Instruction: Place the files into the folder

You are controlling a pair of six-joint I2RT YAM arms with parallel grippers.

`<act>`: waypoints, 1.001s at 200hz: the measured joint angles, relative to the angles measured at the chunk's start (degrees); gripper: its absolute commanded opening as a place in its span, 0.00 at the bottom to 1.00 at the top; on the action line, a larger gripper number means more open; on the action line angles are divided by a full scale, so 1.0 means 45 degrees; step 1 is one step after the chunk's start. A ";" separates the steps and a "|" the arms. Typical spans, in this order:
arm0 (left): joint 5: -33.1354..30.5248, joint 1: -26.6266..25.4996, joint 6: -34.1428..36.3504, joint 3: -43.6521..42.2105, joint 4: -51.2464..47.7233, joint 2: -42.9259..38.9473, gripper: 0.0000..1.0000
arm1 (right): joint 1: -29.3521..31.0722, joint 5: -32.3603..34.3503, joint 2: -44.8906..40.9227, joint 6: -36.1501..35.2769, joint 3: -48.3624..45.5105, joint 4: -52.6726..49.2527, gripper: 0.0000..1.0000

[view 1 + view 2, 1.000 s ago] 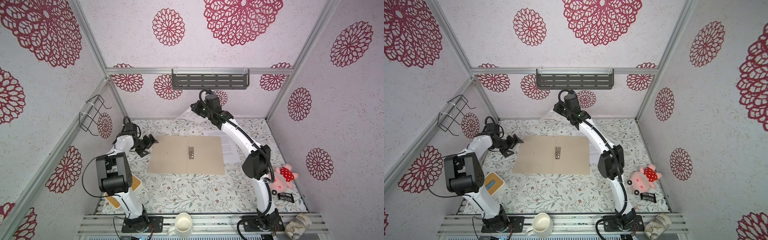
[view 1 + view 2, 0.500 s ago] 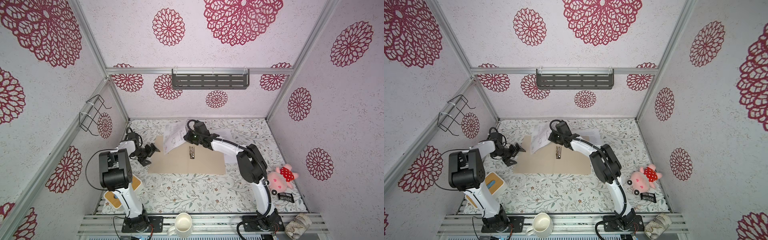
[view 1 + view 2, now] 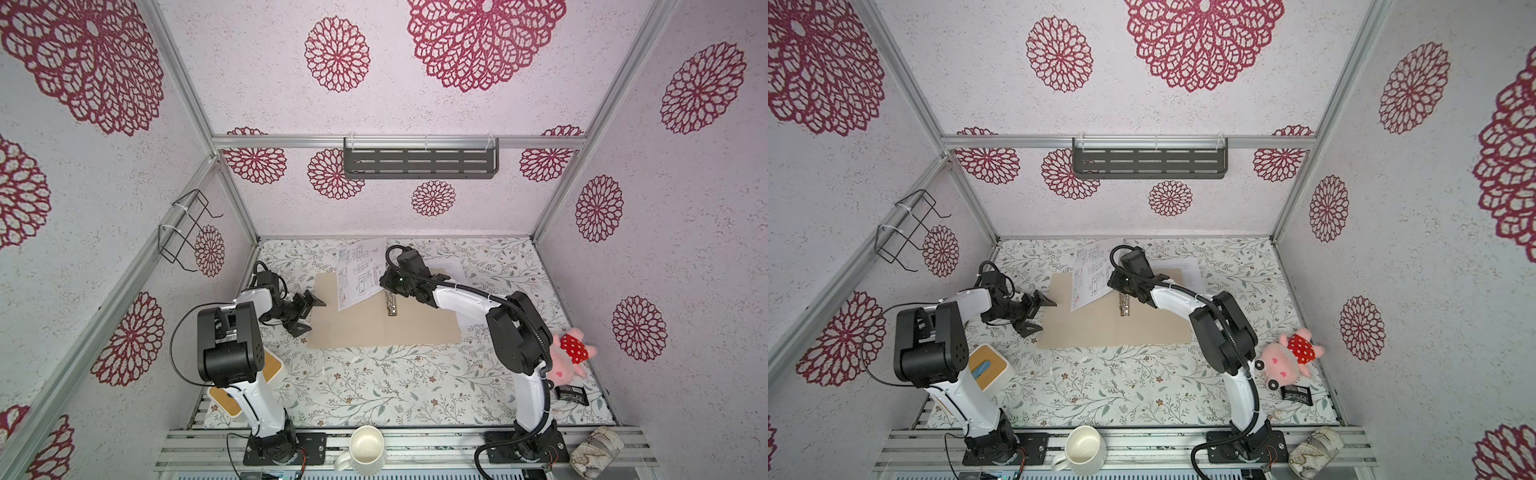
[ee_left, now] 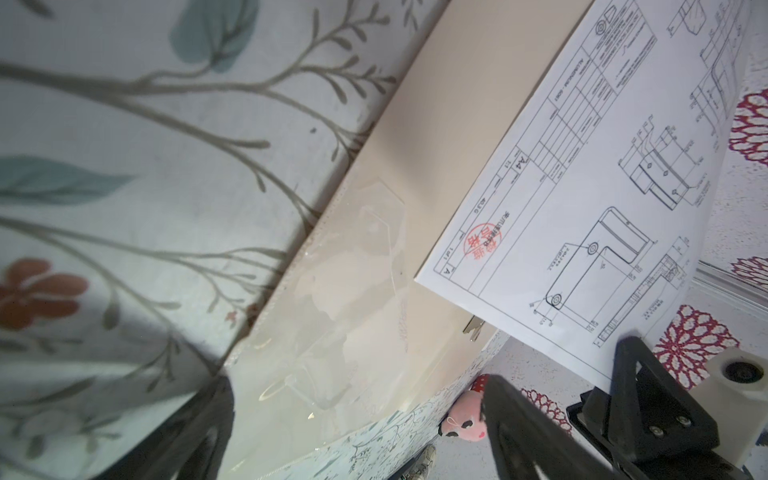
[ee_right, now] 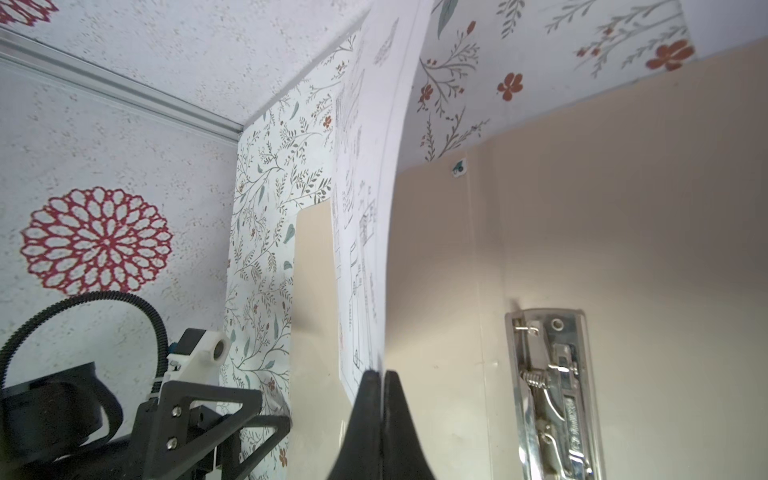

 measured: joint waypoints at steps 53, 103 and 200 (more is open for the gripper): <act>0.0058 -0.0311 0.0267 0.1117 -0.0476 -0.0019 0.96 | 0.0005 0.0301 0.0505 -0.2016 0.0787 0.0345 0.00; 0.0121 -0.0311 0.0296 0.1214 -0.0559 -0.0019 0.96 | 0.0005 -0.0180 0.1214 -0.4299 0.1185 0.0675 0.04; 0.0369 -0.0253 0.0155 0.0729 -0.0296 -0.0019 0.96 | 0.0437 0.0389 0.1365 -0.8029 0.0398 0.2414 0.01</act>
